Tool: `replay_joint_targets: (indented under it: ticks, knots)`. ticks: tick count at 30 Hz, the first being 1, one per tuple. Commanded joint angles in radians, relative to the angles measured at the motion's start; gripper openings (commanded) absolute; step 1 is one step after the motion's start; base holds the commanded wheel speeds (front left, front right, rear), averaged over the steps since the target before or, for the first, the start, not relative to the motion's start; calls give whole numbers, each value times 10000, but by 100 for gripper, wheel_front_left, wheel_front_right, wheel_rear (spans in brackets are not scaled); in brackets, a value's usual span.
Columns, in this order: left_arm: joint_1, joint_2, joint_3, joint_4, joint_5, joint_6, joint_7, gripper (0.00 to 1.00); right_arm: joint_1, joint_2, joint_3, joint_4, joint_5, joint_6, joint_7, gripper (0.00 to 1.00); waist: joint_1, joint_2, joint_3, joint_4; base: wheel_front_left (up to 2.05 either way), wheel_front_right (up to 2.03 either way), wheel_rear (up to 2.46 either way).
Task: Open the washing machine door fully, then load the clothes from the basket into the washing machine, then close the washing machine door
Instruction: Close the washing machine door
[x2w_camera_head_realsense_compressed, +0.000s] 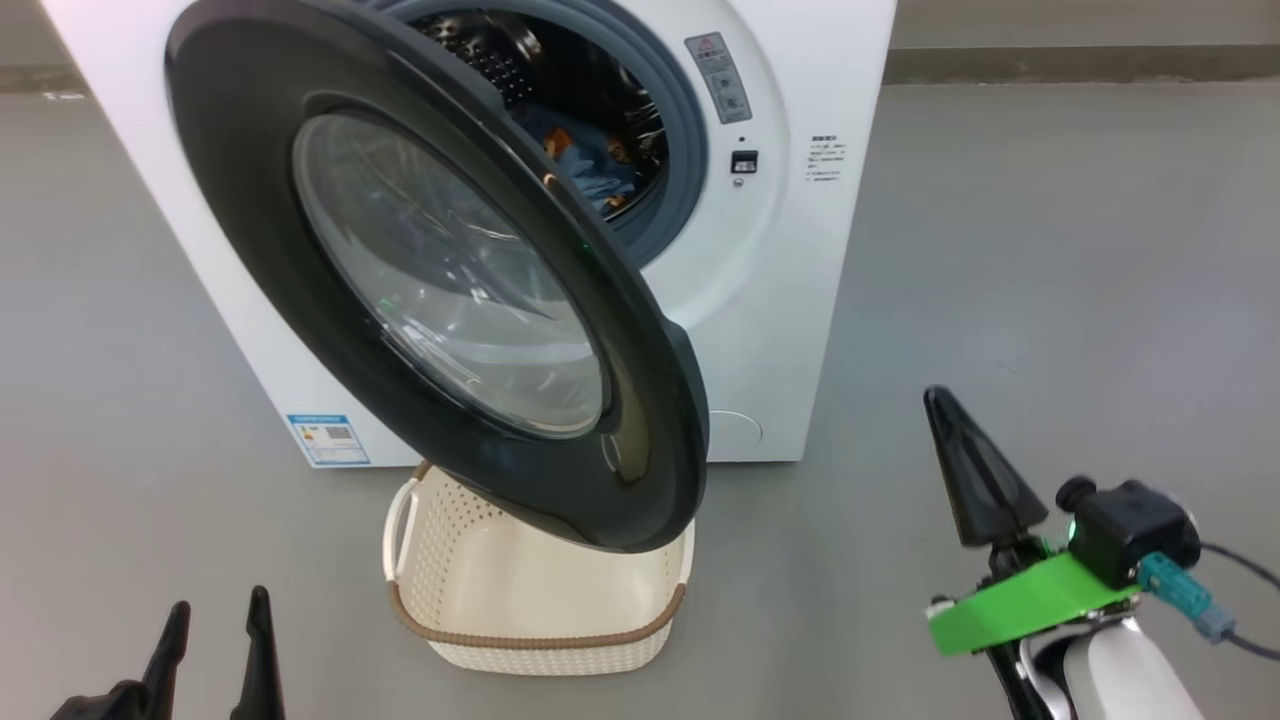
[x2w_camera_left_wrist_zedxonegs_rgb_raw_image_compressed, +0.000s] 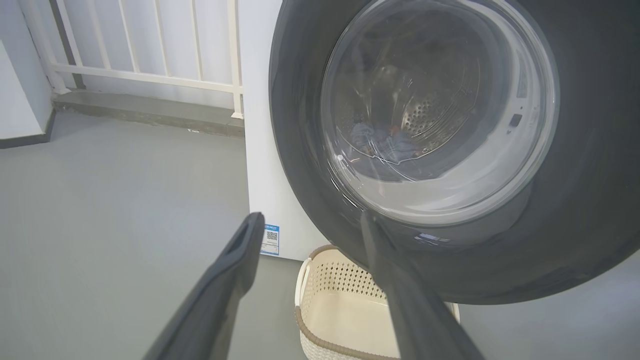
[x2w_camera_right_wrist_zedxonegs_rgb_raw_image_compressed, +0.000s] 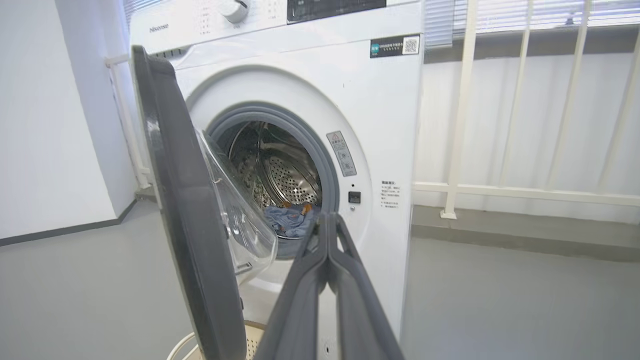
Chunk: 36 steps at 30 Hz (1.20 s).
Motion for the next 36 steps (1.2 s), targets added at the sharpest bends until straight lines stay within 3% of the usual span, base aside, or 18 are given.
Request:
replay_joint_targets:
  ticks: [1,9,18,27,36]
  knots:
    - [-137,124,273,-260,42,-22,-65,100,-503,65,315,-469,-68,16,-48,0,0,-1,-23,162,0,0,0]
    - [-160,49,126,-260,-9,-25,-65,100,-1433,253,1107,-1622,-59,16,-48,0,0,-1,-50,585,0,0,0]
    - [-230,-14,-244,-249,-83,-26,-65,100,-2166,351,2375,-1937,183,16,-48,0,0,-1,-60,1109,0,0,0]
    - [-296,-48,-515,-202,-189,-26,-65,100,-1739,365,3577,-562,875,16,-48,0,0,-1,-38,1711,0,0,0]
    - [-410,-42,-773,-228,-329,-26,-65,100,-1556,366,3437,802,1384,16,-48,0,0,-1,243,2100,0,0,0]
